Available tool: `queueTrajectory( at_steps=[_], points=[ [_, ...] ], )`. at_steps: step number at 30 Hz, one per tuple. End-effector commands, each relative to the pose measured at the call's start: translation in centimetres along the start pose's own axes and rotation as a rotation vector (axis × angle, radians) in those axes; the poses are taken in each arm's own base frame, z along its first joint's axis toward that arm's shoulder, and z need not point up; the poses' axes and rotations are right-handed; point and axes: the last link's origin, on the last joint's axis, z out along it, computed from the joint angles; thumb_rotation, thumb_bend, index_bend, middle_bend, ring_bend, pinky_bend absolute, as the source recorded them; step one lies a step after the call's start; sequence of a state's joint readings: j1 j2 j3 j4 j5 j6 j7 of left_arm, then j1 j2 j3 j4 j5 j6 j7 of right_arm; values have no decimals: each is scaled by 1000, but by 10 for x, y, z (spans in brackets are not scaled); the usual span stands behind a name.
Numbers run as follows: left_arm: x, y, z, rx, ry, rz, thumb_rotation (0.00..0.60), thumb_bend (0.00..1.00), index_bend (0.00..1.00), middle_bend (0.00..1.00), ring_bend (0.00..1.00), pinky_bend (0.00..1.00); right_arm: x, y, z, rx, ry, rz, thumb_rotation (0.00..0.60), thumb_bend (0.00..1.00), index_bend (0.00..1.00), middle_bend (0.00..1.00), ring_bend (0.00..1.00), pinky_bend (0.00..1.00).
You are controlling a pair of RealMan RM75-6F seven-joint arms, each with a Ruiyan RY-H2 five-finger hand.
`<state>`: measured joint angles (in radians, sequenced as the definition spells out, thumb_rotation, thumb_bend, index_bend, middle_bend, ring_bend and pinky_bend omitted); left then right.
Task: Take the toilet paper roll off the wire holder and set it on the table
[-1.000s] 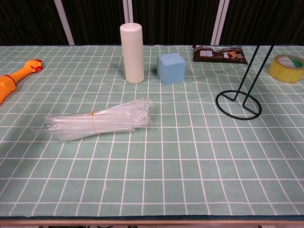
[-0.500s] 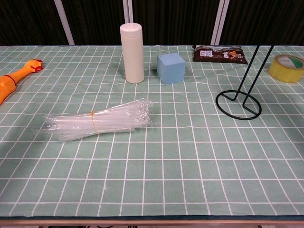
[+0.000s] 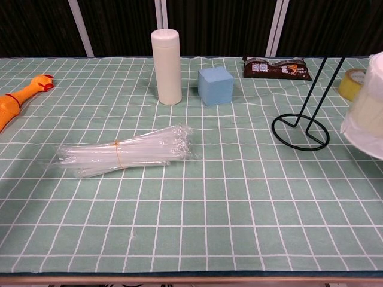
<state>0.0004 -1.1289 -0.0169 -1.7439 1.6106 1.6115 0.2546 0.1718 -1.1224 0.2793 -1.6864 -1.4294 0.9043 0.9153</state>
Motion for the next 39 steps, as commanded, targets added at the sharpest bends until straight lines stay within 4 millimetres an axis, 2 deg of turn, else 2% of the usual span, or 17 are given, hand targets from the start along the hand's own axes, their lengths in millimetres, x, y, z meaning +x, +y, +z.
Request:
queueTrajectory(
  at_steps=[1,9,17,22,30,35,39],
  points=[
    [0,0,0,0,-2,1,600,45,141,44,0,0,-28,11,0,5,-44,-14,600,0,378,311,67,0],
    [0,-1,0,1,-2,-2,600,45,141,44,0,0,-75,16,22,27,-52,-41,600,0,378,301,64,0],
    [0,-2,1,3,-2,-3,600,45,141,44,0,0,-100,10,54,11,-9,-20,600,0,374,264,40,0],
    [1,-3,1,6,1,-5,600,45,141,44,0,0,-99,11,60,-16,-3,-37,600,0,317,216,15,0],
    [1,-2,1,6,0,-4,600,46,141,44,0,0,-90,16,50,-41,-71,-88,600,0,172,90,0,0],
    [1,-2,0,5,1,0,600,45,141,44,0,0,-84,19,42,-50,-122,-91,600,0,7,1,0,0],
    [0,-2,1,8,-1,3,600,45,141,44,0,0,-75,18,33,-53,-156,-104,600,0,0,0,0,0]
  ],
)
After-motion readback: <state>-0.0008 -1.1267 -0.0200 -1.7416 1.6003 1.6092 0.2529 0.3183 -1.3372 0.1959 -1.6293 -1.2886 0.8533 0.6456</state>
